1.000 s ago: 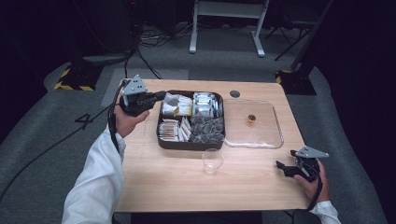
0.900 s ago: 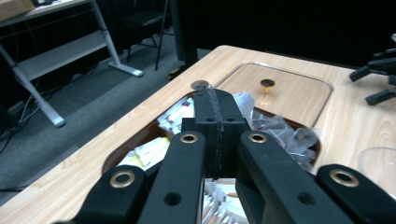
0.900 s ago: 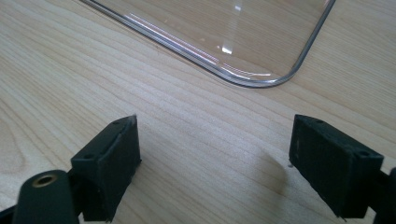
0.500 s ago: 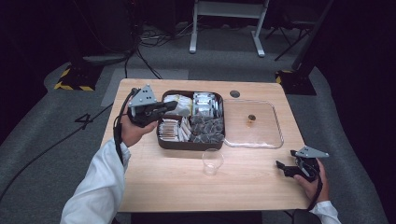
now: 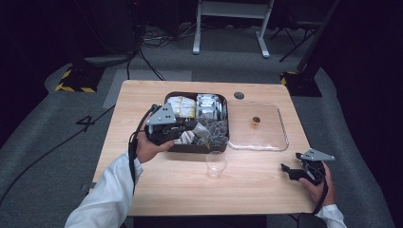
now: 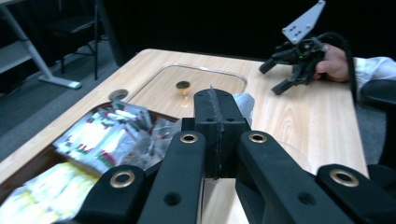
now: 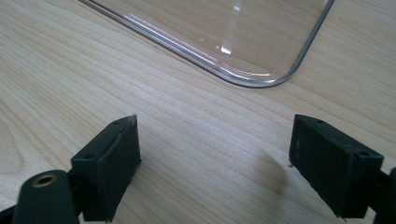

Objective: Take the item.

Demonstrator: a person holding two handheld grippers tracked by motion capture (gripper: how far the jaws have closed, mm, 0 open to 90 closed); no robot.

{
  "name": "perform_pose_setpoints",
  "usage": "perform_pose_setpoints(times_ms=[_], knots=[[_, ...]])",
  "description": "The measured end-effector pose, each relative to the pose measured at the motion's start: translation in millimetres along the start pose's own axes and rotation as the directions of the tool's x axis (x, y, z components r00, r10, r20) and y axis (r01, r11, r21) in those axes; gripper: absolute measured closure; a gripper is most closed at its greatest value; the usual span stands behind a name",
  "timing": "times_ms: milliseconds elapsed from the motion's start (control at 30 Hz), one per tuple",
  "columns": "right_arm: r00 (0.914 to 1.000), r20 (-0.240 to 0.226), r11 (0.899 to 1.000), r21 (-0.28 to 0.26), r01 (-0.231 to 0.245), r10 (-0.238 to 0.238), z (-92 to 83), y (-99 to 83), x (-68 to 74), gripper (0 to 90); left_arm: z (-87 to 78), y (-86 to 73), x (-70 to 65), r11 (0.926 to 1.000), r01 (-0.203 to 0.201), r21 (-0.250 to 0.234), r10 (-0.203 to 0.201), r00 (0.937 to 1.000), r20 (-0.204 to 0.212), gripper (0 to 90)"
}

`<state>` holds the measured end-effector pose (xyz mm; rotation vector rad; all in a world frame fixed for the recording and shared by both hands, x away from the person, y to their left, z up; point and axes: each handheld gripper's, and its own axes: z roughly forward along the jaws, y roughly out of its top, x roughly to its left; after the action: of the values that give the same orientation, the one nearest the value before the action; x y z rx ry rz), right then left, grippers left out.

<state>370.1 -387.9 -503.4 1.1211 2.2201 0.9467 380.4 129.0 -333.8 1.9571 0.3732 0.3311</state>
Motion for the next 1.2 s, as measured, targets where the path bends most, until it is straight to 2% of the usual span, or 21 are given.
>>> perform_pose_setpoints(times_ms=[233, 400, 467, 567, 700, 900, 1067, 1200], knots=[[1.0, -0.004, 1.0, 0.002, -0.004, 0.004, 0.1, 0.1, -0.7, 16.7, 11.7, -4.1, -15.0, 0.9993, -0.028, 0.026, 0.027, 0.9985, 0.047, 90.0], [1.0, -0.003, 1.0, 0.001, -0.003, 0.003, 0.1, 0.0, -0.4, 16.7, 20.1, -8.6, -23.2, 0.9996, -0.016, 0.022, 0.014, 0.9955, 0.093, 90.0], [1.0, -0.003, 1.0, 0.001, -0.003, 0.003, 0.1, 0.0, -0.5, 16.7, 24.7, -10.1, -26.7, 0.9984, -0.033, 0.045, 0.029, 0.9955, 0.09, 90.0], [1.0, -0.001, 1.0, 0.001, -0.001, 0.001, 0.1, 0.0, -0.4, 16.7, 33.0, -13.5, -29.0, 0.9976, -0.03, 0.062, 0.023, 0.9929, 0.117, 90.0], [1.0, -0.001, 1.0, 0.0, -0.001, 0.001, 0.1, 0.0, -0.3, 16.7, 45.5, -18.2, -34.0, 0.9928, -0.055, 0.106, 0.041, 0.9908, 0.129, 90.0], [1.0, -0.001, 1.0, 0.0, -0.001, 0.001, 0.1, 0.0, -0.1, 16.7, 63.5, -25.0, -37.9, 0.9875, -0.063, 0.145, 0.04, 0.9872, 0.154, 90.0], [1.0, -0.001, 1.0, 0.001, -0.001, 0.001, 0.1, 0.0, -0.4, 16.7, 77.8, -34.4, -40.2, 0.976, -0.087, 0.2, 0.054, 0.9853, 0.162, 90.0], [1.0, -0.004, 1.0, 0.001, -0.002, 0.002, 0.2, 0.1, -0.5, 16.7, 84.7, -39.6, -39.5, 0.9689, -0.087, 0.232, 0.05, 0.9855, 0.162, 90.0]])
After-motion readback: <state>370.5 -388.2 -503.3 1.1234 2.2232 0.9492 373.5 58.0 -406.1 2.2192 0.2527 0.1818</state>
